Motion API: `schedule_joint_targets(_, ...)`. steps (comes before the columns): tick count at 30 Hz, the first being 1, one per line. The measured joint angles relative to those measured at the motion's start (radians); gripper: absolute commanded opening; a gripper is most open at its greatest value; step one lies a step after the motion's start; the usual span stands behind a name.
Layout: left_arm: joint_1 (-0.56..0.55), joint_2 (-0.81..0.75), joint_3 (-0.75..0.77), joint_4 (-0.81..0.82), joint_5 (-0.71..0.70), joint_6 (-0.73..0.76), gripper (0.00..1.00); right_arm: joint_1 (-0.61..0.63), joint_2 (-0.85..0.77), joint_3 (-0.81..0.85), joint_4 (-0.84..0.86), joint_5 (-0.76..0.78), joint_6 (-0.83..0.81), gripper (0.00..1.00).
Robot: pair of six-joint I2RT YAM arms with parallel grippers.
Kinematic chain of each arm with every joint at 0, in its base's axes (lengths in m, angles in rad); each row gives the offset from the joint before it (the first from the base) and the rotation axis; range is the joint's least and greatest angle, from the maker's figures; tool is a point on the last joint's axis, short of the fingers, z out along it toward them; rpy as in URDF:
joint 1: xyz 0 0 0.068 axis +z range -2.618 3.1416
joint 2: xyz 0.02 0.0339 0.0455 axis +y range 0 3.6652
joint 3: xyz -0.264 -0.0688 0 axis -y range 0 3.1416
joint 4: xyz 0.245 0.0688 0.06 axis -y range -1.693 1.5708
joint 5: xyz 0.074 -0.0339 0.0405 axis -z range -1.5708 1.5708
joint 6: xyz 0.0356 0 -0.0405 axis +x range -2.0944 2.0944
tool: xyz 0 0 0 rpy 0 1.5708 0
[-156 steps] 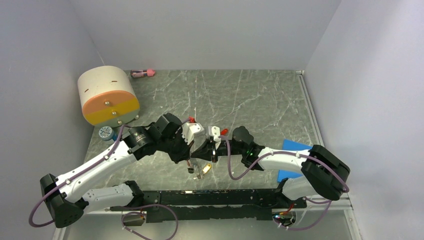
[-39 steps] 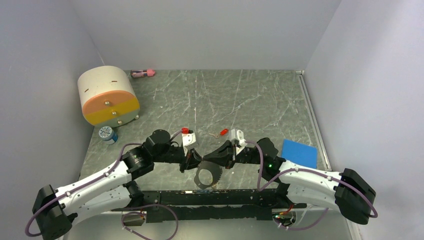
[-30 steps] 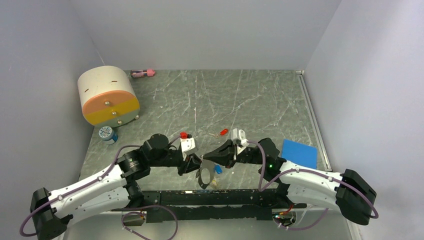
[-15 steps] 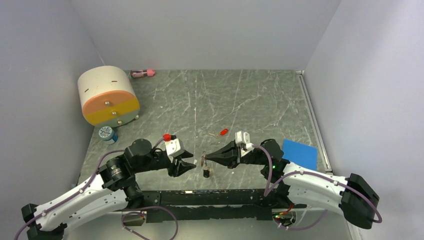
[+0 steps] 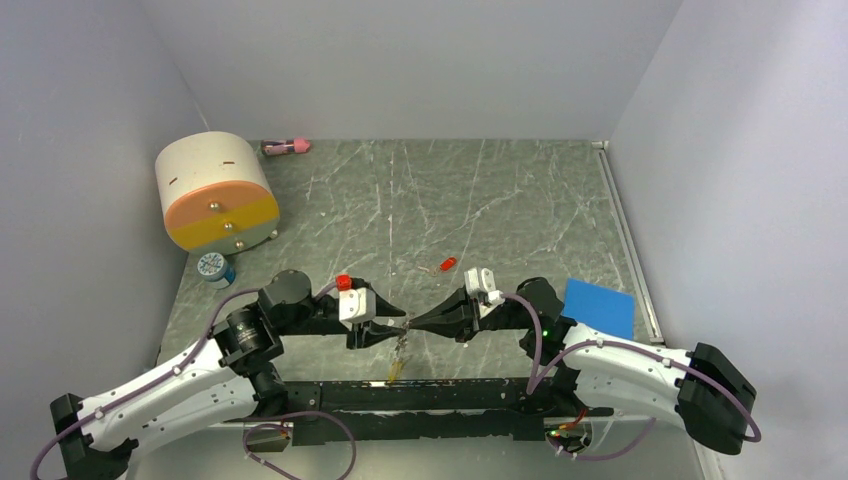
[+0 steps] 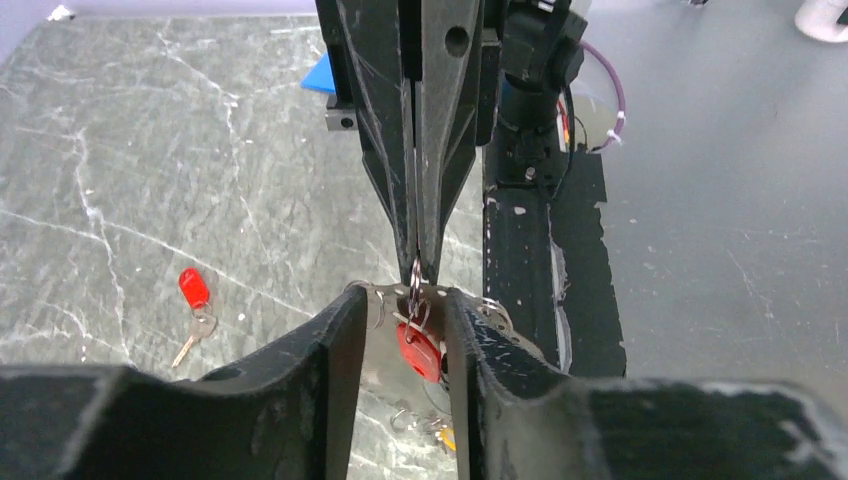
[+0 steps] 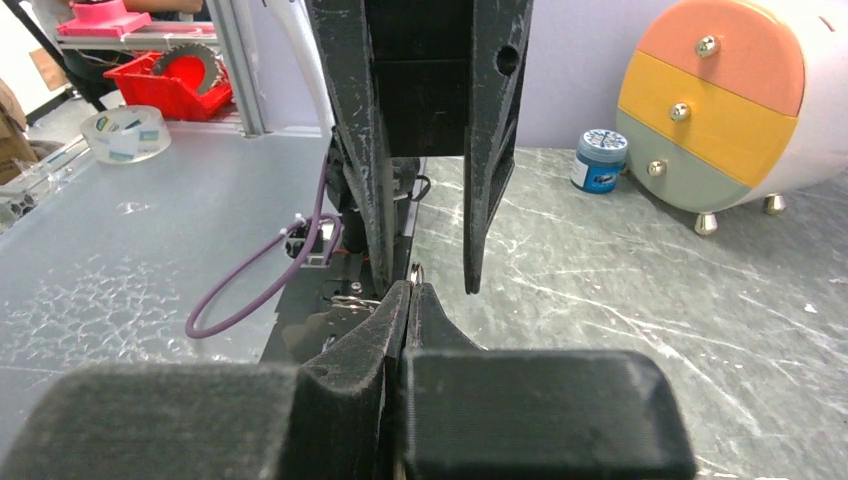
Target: Put the keys on the keyring
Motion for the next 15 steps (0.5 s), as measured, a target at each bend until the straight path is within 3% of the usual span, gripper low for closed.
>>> schedule_joint_targets(5, 0.0, -0.004, 0.0, 0.02, 0.007, 0.017, 0.3, 0.0, 0.0, 0.0, 0.0, -0.004, 0.0, 0.0)
schedule_joint_targets(12, 0.0, 0.013, 0.0, 0.027, 0.007, 0.018, 0.32, 0.0, 0.002, 0.0, 0.008, -0.004, 0.001, 0.0)
schedule_joint_targets(15, 0.0, 0.035, 0.0, 0.027, 0.008, 0.017, 0.2, 0.0, 0.003, 0.0, 0.008, -0.003, 0.001, 0.0)
